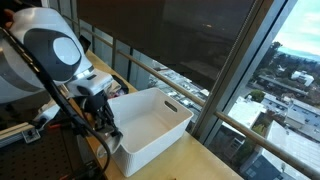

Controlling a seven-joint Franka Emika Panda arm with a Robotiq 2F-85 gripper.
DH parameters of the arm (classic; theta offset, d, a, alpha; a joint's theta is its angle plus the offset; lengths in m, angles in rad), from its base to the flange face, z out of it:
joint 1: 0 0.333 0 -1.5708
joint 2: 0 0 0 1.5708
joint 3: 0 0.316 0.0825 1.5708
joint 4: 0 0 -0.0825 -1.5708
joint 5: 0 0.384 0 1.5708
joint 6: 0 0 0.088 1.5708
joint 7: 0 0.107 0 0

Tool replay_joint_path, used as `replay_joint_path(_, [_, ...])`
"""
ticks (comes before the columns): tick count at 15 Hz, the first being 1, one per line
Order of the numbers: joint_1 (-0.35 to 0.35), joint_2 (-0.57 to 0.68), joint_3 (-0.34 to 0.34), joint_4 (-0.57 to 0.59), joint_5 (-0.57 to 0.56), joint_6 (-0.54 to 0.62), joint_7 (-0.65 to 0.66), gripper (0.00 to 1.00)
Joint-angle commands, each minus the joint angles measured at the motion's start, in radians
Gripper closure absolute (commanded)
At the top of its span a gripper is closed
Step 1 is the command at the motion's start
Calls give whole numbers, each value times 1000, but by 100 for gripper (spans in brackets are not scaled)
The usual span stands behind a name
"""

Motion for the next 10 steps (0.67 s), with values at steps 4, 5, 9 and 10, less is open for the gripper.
replay_joint_path(4, [22,-181,157,-11,449,-167,-351,98])
replay_joint_path(5, [103,-212,115,0,515,-217,-398,98])
replay_joint_path(9, [106,-362,268,39,850,-396,-650,98])
replay_joint_path(10, [113,-383,304,72,932,-450,-708,98])
